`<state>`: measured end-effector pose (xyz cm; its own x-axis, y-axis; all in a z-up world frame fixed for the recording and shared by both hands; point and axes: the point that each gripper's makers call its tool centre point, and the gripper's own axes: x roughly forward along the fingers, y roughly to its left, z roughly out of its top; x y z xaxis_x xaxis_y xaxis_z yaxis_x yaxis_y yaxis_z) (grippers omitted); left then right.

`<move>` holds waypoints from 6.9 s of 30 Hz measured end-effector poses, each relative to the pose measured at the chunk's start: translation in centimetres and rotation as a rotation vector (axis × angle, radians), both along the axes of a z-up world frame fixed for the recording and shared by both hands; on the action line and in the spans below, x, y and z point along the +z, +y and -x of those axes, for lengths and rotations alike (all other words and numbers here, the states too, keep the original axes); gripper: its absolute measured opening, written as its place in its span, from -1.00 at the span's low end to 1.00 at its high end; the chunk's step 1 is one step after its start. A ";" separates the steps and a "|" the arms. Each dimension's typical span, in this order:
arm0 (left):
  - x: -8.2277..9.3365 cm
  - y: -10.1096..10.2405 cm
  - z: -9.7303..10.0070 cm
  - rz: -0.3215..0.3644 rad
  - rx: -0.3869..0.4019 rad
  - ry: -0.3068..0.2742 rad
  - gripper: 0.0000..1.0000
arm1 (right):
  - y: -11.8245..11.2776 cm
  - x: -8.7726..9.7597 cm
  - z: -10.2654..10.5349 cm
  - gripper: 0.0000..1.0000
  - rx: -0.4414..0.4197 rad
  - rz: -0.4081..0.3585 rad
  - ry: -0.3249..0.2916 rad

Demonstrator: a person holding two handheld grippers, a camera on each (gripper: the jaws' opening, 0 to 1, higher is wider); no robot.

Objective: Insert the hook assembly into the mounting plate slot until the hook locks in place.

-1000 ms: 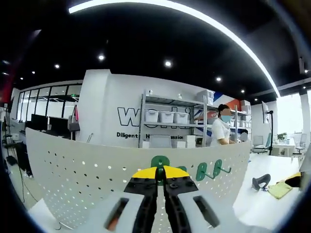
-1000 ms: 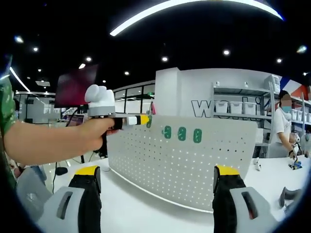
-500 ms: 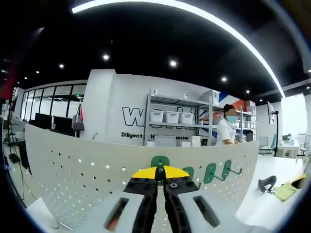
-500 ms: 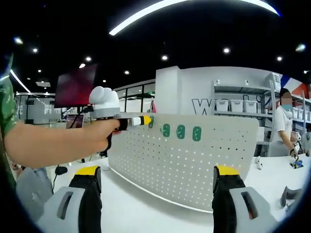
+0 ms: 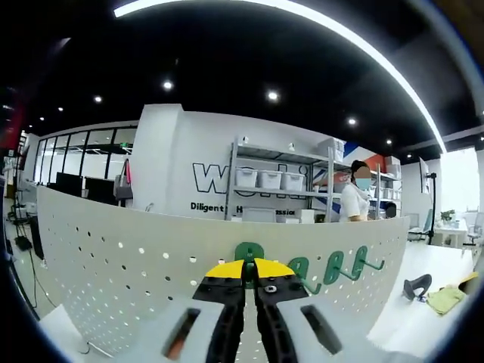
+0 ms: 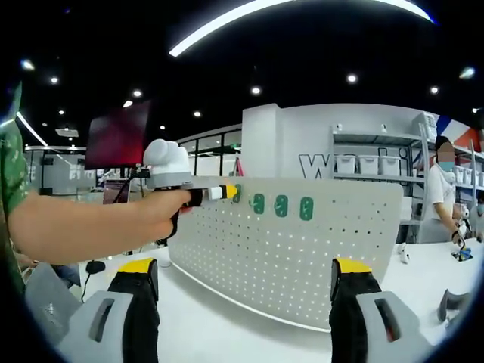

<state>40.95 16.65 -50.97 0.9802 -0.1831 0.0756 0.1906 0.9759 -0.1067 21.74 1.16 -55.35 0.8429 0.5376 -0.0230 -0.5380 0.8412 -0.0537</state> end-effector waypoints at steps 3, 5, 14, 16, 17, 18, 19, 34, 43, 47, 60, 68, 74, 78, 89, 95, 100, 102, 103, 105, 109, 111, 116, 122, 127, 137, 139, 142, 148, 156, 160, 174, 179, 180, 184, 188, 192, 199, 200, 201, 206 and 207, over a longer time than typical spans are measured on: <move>-0.1 0.0 -0.1 -0.001 0.001 0.003 -0.93 | -0.1 0.0 0.0 0.93 -0.001 -0.003 0.000; -0.2 -0.1 0.0 -0.006 0.003 0.004 -0.93 | -0.1 0.1 0.1 0.93 0.000 -0.003 -0.001; -0.2 -0.1 -0.2 -0.038 0.005 0.005 -0.93 | -0.3 0.0 0.1 0.92 -0.001 -0.006 0.001; -0.2 -0.2 -0.2 -0.047 0.006 0.003 -0.93 | -0.2 -0.1 0.1 0.92 0.001 -0.004 0.003; -0.2 -0.2 -0.2 -0.051 0.006 0.003 -0.93 | -0.2 -0.1 0.1 0.92 0.001 -0.005 0.004; -0.3 -0.2 -0.1 -0.050 0.005 0.005 -0.93 | -0.2 -0.1 0.1 0.92 0.001 -0.005 0.004; -0.3 -0.2 -0.2 -0.051 0.006 0.006 -0.93 | -0.2 -0.1 0.1 0.92 0.002 -0.006 0.003; -0.8 -0.3 0.0 -0.075 0.014 0.003 -0.94 | -0.4 0.0 0.1 0.91 0.002 -0.002 0.005; -0.9 -0.3 -0.1 -0.067 0.020 0.006 -0.95 | -0.3 -0.1 0.1 0.91 0.004 0.001 0.007; -1.0 -0.4 -0.2 -0.064 0.020 0.008 -0.95 | -0.6 -0.1 0.0 0.91 -0.001 -0.002 0.008; -1.2 -0.3 -0.3 -0.088 0.029 -0.002 -0.95 | -0.7 -0.3 -0.2 0.90 0.002 -0.004 0.014; -1.2 -0.4 -0.5 -0.142 0.037 -0.024 -0.94 | -0.6 -0.2 -0.2 0.88 0.005 -0.017 0.012; -1.2 -0.5 -0.5 -0.168 0.040 -0.035 -0.94 | -0.8 -0.1 -0.3 0.88 0.004 -0.024 0.013; -1.2 -0.4 -0.5 -0.170 0.039 -0.040 -0.93 | -0.7 0.0 -0.3 0.88 0.005 -0.027 0.012; -1.9 -0.3 -0.6 -0.169 0.030 -0.026 -0.92 | -0.6 0.1 -0.2 0.87 0.006 -0.034 0.010; -2.0 -0.3 -0.6 -0.155 0.026 -0.015 -0.92 | -0.6 -0.2 -0.3 0.86 0.007 -0.026 0.013; -1.6 -0.1 -0.3 -0.152 0.029 -0.025 -0.94 | -0.5 -0.6 -0.3 0.86 0.009 -0.023 0.023; -1.5 -0.2 -0.3 -0.161 0.025 -0.027 -0.94 | -0.5 -0.7 -0.3 0.86 0.012 -0.022 0.025; -1.6 -0.1 -0.3 -0.162 0.025 -0.025 -0.94 | -0.5 -0.7 -0.3 0.86 0.012 -0.021 0.026; -1.6 0.0 -0.3 -0.159 0.030 -0.023 -0.94 | -0.4 -0.6 -0.3 0.86 0.014 -0.023 0.024; -1.4 -0.1 -0.1 -0.139 0.028 -0.034 -0.95 | -0.2 -0.7 -0.3 0.86 0.018 -0.019 0.025; -1.3 -0.2 -0.1 -0.123 0.024 -0.038 -0.95 | -0.2 -0.7 -0.3 0.86 0.019 -0.018 0.027; -1.2 -0.2 0.0 -0.100 0.018 -0.048 -0.95 | -0.3 -0.7 -0.2 0.86 0.018 -0.020 0.027; -1.6 -0.3 -0.2 -0.099 0.017 -0.037 -0.95 | -0.3 -0.7 -0.2 0.86 0.018 -0.019 0.025; -1.9 -0.4 -0.5 -0.106 0.015 -0.032 -0.94 | -0.4 -0.9 -0.3 0.86 0.016 -0.018 0.028; -2.2 -0.4 -0.8 -0.107 0.009 -0.003 -0.94 | -0.4 -1.1 -0.4 0.85 0.017 -0.017 0.033; -2.3 -0.4 -0.9 -0.110 0.008 -0.004 -0.94 | -0.4 -1.1 -0.4 0.85 0.017 -0.017 0.033; -2.3 -0.4 -0.9 -0.105 0.007 -0.001 -0.94 | -0.5 -1.2 -0.4 0.85 0.016 -0.015 0.033; -2.2 -0.4 -0.8 -0.110 0.006 -0.002 -0.93 | -0.5 -1.2 -0.4 0.84 0.016 -0.015 0.034; -2.0 -0.5 -0.8 -0.114 0.004 -0.012 -0.93 | -0.5 -1.4 -0.5 0.83 0.017 -0.012 0.039; -2.0 -0.4 -0.8 -0.119 0.007 -0.012 -0.93 | -0.5 -1.4 -0.5 0.82 0.018 -0.012 0.041; -0.6 -0.3 -0.3 -0.153 0.021 -0.054 -0.96 | -0.2 -1.4 -0.4 0.81 0.025 -0.008 0.040; -0.6 -0.3 -0.3 -0.159 0.022 -0.054 -0.96 | -0.2 -1.4 -0.4 0.81 0.028 -0.010 0.040; -0.7 -0.3 -0.4 -0.161 0.022 -0.054 -0.96 | -0.2 -1.5 -0.4 0.81 0.028 -0.010 0.041; -0.7 -0.4 -0.4 -0.149 0.020 -0.051 -0.96 | -0.2 -1.5 -0.3 0.81 0.027 -0.010 0.042; -1.1 -0.4 -0.6 -0.151 0.022 -0.045 -0.96 | -0.3 -1.4 -0.3 0.81 0.028 -0.009 0.038; -1.2 -0.4 -0.5 -0.155 0.025 -0.045 -0.96 | -0.4 -1.3 -0.3 0.81 0.026 -0.011 0.037; -1.2 -0.4 -0.5 -0.164 0.029 -0.044 -0.96 | -0.4 -1.3 -0.3 0.81 0.026 -0.011 0.037; -1.2 -0.4 -0.5 -0.164 0.029 -0.044 -0.96 | -0.4 -1.3 -0.3 0.81 0.026 -0.011 0.036; -1.2 -0.4 -0.5 -0.164 0.029 -0.044 -0.96 | -0.4 -1.3 -0.3 0.81 0.026 -0.011 0.036; -1.4 -0.5 -0.6 -0.167 0.028 -0.040 -0.96 | -0.4 -1.1 -0.4 0.81 0.027 -0.014 0.032; -1.5 -0.5 -0.6 -0.168 0.029 -0.040 -0.96 | -0.4 -1.0 -0.4 0.81 0.027 -0.014 0.029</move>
